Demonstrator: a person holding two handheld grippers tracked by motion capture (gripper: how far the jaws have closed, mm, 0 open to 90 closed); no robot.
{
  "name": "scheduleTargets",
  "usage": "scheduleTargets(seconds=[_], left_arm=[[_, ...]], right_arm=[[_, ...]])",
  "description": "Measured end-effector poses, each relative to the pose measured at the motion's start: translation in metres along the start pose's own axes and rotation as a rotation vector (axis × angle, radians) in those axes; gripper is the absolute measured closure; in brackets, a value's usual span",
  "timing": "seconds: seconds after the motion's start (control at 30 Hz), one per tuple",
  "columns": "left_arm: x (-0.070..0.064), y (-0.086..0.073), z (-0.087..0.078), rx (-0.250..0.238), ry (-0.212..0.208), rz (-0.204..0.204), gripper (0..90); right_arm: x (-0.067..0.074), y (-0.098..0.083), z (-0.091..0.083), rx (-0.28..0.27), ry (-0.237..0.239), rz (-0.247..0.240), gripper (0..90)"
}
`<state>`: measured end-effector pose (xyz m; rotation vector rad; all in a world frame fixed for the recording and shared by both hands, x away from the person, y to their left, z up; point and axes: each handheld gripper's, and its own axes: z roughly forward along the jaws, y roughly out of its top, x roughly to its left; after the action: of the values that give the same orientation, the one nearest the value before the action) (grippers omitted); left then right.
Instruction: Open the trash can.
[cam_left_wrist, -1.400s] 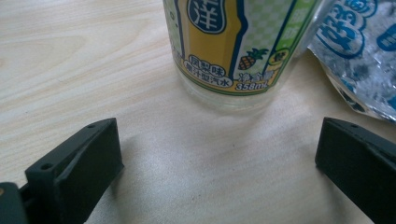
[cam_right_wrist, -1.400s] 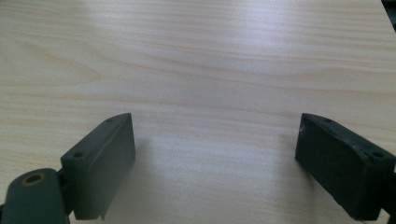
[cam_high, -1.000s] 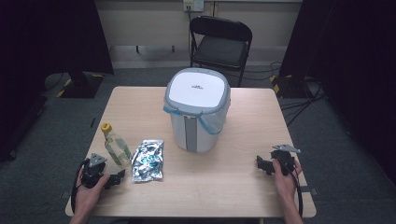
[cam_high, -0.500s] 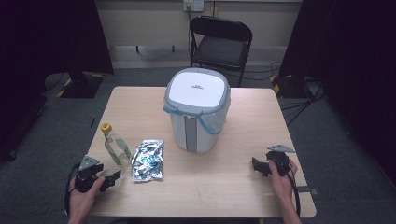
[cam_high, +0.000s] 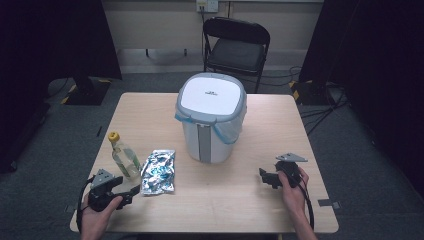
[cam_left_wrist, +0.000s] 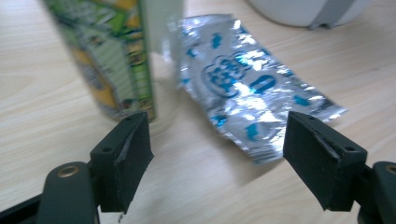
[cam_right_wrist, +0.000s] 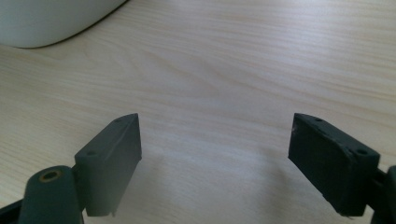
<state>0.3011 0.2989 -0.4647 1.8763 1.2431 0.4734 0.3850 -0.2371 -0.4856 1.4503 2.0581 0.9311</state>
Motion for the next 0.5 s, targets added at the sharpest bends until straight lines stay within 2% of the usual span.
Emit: scheduleTargets(seconds=[0.17, 0.2, 0.3, 0.33, 0.37, 0.4, 0.5], left_arm=[[-0.011, 0.003, 0.0, -0.011, -0.025, 0.025, 23.3], [-0.015, 0.005, 0.002, -0.011, -0.038, 0.041, 23.3], [-0.02, 0.007, 0.005, -0.006, -0.044, 0.046, 23.3], [-0.026, 0.011, 0.008, -0.001, -0.056, 0.065, 23.3], [-0.026, 0.011, 0.008, -0.001, -0.056, 0.065, 23.3], [-0.033, 0.015, 0.011, 0.001, -0.068, 0.087, 23.3], [-0.039, 0.019, 0.016, -0.002, -0.083, 0.103, 23.3]], right_arm=[[0.004, 0.004, 0.001, -0.007, 0.01, -0.016, 16.8], [0.005, 0.006, 0.001, -0.006, 0.013, -0.017, 16.8], [0.006, 0.009, 0.002, -0.008, 0.013, -0.022, 16.8], [0.007, 0.015, 0.003, -0.013, 0.012, -0.026, 17.3], [0.007, 0.015, 0.003, -0.013, 0.012, -0.026, 17.3], [0.008, 0.02, 0.004, -0.026, 0.011, -0.027, 17.8], [0.011, 0.024, 0.005, -0.029, 0.018, -0.035, 17.8]])
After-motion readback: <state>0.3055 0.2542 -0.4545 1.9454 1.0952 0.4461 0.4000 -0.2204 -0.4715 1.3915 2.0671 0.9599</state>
